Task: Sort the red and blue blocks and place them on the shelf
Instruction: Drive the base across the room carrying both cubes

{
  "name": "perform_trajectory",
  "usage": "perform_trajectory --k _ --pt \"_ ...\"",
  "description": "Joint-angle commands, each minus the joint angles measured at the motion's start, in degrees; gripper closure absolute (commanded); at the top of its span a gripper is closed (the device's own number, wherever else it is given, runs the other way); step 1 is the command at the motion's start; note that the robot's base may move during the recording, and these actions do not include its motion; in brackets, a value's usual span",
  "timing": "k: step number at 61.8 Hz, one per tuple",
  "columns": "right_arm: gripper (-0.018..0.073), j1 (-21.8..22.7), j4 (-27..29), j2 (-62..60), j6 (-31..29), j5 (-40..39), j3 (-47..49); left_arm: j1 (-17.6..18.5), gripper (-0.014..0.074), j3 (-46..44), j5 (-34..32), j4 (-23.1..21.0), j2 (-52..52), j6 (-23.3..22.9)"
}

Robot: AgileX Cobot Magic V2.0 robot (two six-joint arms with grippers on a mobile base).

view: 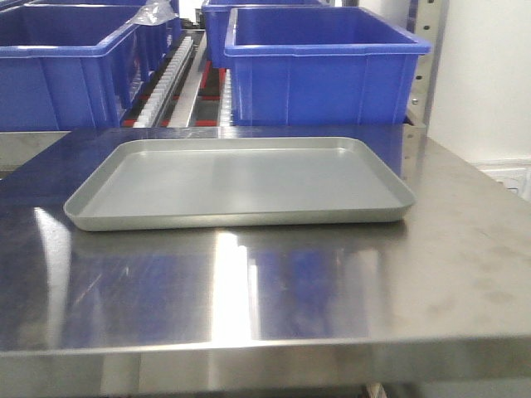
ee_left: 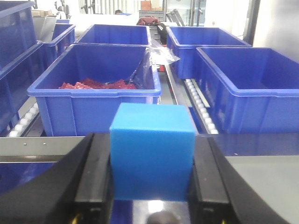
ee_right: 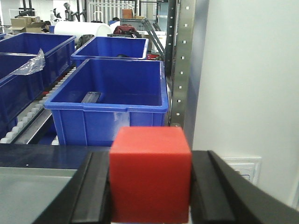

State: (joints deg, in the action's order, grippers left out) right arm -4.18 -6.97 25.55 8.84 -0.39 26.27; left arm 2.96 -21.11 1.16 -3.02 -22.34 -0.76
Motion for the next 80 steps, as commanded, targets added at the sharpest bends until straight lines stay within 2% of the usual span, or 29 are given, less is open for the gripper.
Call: perform_trajectory --k 1,80 --pt "0.0506 0.4 -0.1 0.3 -0.3 -5.1 1.7 0.0 0.0472 -1.8 -5.6 -0.5 -0.3 -0.1" --pt "0.0506 0.4 -0.1 0.3 -0.3 -5.1 1.7 0.0 0.0472 -1.7 -5.6 -0.5 -0.3 -0.1"
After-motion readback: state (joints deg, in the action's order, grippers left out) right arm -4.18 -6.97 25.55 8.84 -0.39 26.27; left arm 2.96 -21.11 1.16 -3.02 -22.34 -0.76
